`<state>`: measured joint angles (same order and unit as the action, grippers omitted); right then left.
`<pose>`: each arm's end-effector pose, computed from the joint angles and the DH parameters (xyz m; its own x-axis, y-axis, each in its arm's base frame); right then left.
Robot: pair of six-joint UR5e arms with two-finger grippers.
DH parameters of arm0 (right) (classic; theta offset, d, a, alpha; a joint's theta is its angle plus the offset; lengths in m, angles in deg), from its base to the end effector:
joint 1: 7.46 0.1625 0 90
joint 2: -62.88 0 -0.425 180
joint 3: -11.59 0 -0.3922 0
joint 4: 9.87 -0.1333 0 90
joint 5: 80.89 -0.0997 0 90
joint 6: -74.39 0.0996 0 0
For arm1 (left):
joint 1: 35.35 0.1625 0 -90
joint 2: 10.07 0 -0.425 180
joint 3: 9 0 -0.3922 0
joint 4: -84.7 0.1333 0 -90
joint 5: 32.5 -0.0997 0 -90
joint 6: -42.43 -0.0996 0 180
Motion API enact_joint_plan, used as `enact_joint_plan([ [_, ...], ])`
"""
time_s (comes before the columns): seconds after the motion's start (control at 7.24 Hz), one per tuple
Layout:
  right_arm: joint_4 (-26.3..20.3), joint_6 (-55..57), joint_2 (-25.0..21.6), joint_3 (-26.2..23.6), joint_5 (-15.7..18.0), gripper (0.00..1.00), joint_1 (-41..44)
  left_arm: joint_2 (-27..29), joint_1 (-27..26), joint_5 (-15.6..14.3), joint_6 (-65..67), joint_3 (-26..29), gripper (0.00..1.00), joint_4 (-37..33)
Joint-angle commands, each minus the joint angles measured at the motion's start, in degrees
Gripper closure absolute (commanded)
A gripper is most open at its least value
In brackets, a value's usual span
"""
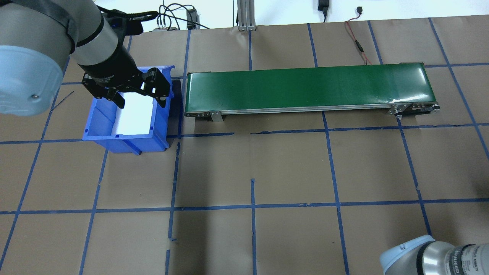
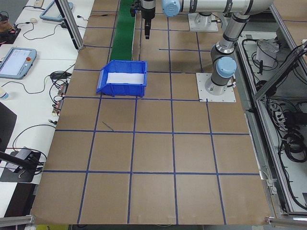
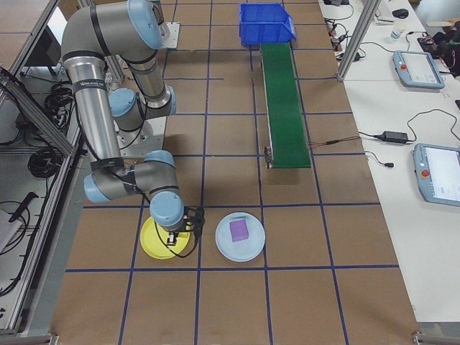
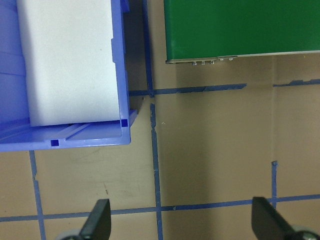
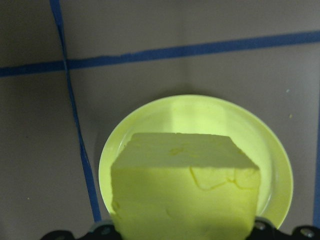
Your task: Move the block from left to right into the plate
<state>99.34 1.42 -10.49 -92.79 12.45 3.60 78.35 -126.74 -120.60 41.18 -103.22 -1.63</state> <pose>-0.5006 -0.2278 0.2499 -0.9781 0.1067 -0.1788 0.0871 0.9896 0.1144 -0.1482 -0.4781 0.4715 -0.9984 0.0466 0.0327 0.0460 0.9988 -0.0187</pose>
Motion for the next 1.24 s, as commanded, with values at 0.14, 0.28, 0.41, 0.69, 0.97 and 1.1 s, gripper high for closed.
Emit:
enact_joint_plan([
  [0.14, 3.97, -1.48, 0.51, -5.30, -0.08, 0.53, -4.20, 0.00, 0.16, 0.03, -0.07, 0.00, 0.00, 0.46],
  [0.28, 5.47, -1.82, 0.52, -5.39, -0.34, 0.31, -4.20, 0.00, 0.16, -0.06, -0.07, -0.17, 0.00, 0.55],
  [0.41, 6.27, -2.00, 0.60, -5.74, -0.61, 0.00, -4.20, -0.09, 0.16, -0.06, -0.07, -0.26, 0.00, 0.64],
  [0.69, 6.28, -2.01, -0.36, -5.40, -1.75, 0.00, -3.42, 0.52, 0.25, 0.03, -0.25, -0.09, 0.00, 0.81],
  [0.97, 4.09, -2.01, -1.24, -0.68, -3.16, 0.00, 3.49, 0.96, 0.25, -0.06, -0.25, -0.09, 0.00, 2.13],
  [1.1, -0.79, -1.57, -1.94, 3.36, -3.42, 0.00, 7.62, 0.96, 0.25, -0.14, -0.25, -0.18, 0.00, 2.13],
])
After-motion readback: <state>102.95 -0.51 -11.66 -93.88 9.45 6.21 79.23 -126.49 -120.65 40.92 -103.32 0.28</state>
